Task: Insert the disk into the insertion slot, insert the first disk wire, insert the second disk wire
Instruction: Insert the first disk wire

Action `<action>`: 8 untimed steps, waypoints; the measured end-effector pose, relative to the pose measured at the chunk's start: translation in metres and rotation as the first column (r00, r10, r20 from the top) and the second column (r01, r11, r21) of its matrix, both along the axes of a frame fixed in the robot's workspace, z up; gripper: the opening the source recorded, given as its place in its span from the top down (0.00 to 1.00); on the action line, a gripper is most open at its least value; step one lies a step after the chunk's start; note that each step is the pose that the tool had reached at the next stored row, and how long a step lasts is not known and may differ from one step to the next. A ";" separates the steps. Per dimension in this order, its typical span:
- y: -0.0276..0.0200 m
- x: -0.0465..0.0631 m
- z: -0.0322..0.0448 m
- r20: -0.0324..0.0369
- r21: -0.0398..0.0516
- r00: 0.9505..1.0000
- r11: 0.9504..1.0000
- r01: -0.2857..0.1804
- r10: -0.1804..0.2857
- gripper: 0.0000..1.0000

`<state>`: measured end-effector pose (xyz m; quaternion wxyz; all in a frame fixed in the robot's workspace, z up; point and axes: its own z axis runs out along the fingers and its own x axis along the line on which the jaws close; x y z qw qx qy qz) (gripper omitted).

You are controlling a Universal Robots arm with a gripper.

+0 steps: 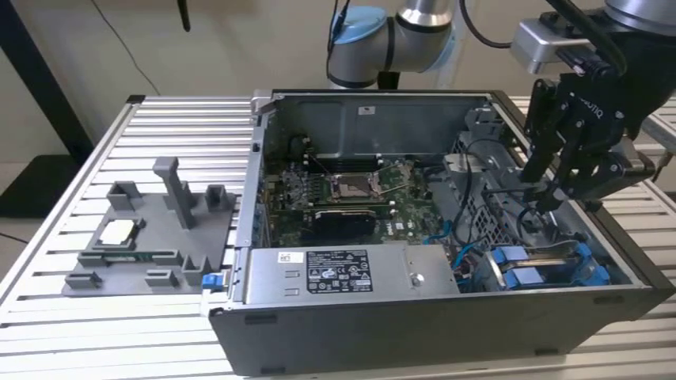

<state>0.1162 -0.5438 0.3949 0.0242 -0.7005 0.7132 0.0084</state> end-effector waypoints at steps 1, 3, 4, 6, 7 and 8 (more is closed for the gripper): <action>0.0002 0.000 -0.0009 0.004 0.001 1.000 1.000 0.000 0.000 0.53; 0.0007 0.000 -0.0027 0.012 0.002 1.000 1.000 0.000 0.000 0.53; 0.0011 -0.001 -0.0034 0.014 0.003 1.000 1.000 0.000 0.000 0.53; 0.0016 -0.001 -0.0039 0.016 0.004 1.000 1.000 0.000 0.000 0.53; 0.0019 -0.001 -0.0040 0.016 0.004 1.000 1.000 0.000 0.000 0.53; 0.0021 -0.001 -0.0041 0.017 0.005 1.000 1.000 0.000 0.000 0.55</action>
